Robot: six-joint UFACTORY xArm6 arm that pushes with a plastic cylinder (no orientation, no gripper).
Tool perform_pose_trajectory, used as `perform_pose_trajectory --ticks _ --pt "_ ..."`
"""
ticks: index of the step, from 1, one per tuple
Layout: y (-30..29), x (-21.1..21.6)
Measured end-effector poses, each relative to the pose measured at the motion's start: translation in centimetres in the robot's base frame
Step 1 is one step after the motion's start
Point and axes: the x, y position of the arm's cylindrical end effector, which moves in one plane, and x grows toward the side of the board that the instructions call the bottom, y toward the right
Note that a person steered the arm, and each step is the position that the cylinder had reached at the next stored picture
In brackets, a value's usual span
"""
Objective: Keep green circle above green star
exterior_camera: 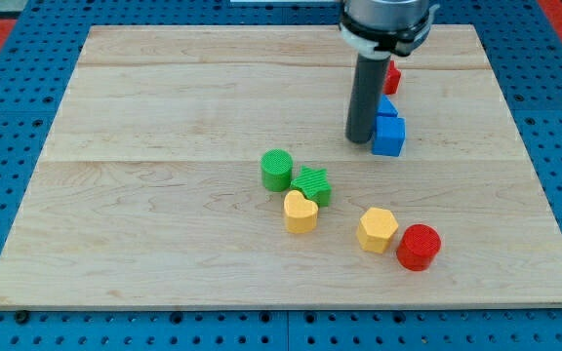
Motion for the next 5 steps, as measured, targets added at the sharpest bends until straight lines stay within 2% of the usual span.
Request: perform_pose_trajectory --ticks 1,2,3,4,5 --pt "-0.9 -0.1" --pt "-9.9 -2.8" --pt "-17.1 0.3" --pt "-12.4 5.2" --pt "-7.5 5.0"
